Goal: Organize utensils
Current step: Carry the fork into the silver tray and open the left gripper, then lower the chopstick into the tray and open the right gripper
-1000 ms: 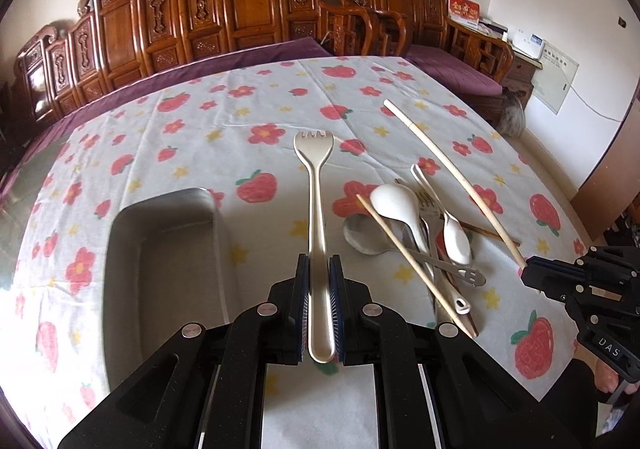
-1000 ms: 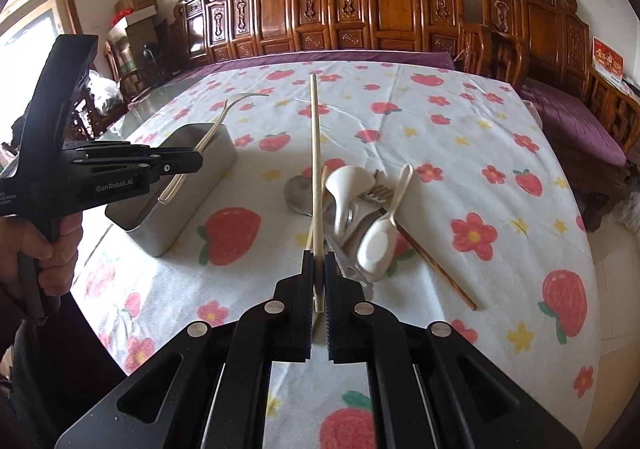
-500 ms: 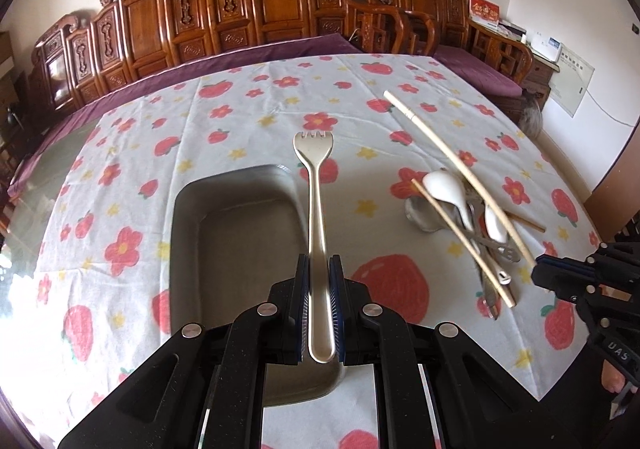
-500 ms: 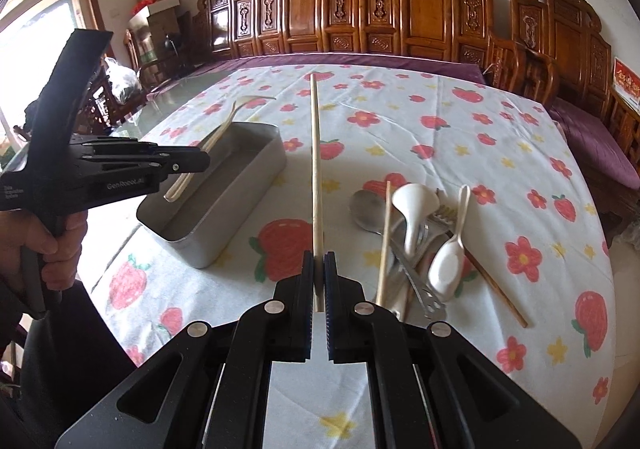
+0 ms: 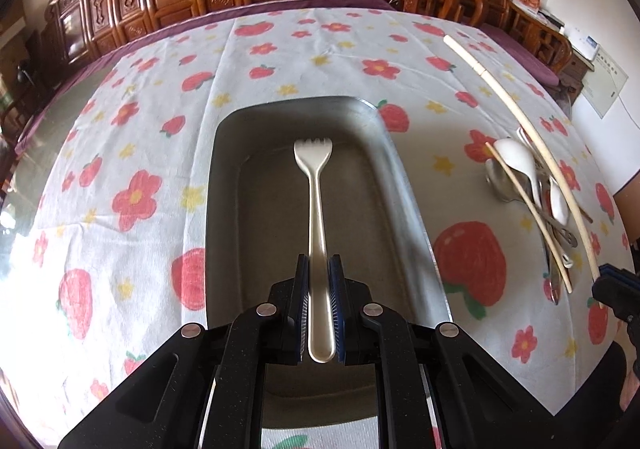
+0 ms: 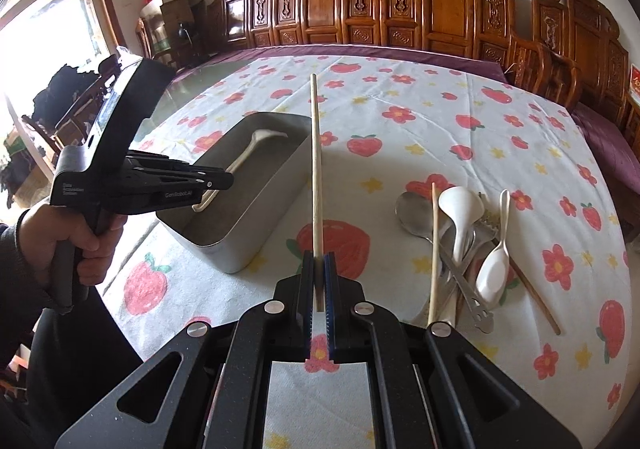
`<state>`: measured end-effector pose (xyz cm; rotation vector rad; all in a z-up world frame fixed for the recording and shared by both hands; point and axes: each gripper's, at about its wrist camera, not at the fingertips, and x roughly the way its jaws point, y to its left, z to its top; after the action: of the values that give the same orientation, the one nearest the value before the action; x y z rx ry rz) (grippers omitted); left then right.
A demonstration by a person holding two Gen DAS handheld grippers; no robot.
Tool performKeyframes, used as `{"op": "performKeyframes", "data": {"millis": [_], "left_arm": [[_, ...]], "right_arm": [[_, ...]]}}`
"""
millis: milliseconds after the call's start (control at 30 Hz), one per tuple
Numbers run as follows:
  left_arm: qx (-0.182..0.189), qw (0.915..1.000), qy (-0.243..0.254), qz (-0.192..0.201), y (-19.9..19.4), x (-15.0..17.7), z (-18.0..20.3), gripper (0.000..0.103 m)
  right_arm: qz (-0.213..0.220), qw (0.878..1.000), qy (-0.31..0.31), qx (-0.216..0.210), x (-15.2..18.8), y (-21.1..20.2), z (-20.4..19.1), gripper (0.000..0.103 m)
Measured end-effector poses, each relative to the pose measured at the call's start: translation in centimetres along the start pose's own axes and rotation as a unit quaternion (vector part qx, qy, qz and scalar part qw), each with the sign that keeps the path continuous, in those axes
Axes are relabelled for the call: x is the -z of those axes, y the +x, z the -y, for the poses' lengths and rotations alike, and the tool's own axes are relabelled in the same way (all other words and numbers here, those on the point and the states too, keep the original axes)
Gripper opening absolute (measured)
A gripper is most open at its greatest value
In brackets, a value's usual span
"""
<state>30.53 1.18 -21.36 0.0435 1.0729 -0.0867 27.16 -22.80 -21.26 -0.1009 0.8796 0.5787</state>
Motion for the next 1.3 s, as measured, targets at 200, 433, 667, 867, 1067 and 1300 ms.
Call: {"op": "performKeyframes", "data": {"millis": [200, 433, 667, 867, 1067, 1300], "left_arm": [[0.008, 0.9998, -0.006, 0.015, -1.1, 0.2, -0.8, 0.025], [-0.002, 0.9984, -0.009, 0.055, -5.0, 0.5, -3.1, 0.030], [-0.018, 0.9961, -0.014, 0.085, -8.3, 0.8, -6.0, 0.030], [-0.022, 0.9948, -0.023, 0.097, -9.8, 1.1, -8.0, 0.030], [-0.023, 0.9940, -0.032, 0.102, -10.4, 1.5, -9.3, 0.031], [-0.022, 0.9935, -0.035, 0.106, -10.8, 1.6, -10.0, 0.031]], "right_arm": [[-0.008, 1.000, -0.001, -0.008, -0.6, 0.9, -1.4, 0.006], [-0.020, 0.999, 0.006, -0.024, -1.8, 2.2, -3.8, 0.006], [-0.047, 0.998, 0.018, -0.032, -2.9, 4.5, -6.4, 0.006], [-0.071, 0.996, 0.045, -0.032, -3.6, 6.7, -7.4, 0.006], [-0.089, 0.994, 0.062, -0.025, -4.3, 8.4, -7.8, 0.006], [-0.097, 0.993, 0.062, -0.024, -5.1, 9.7, -8.4, 0.006]]}}
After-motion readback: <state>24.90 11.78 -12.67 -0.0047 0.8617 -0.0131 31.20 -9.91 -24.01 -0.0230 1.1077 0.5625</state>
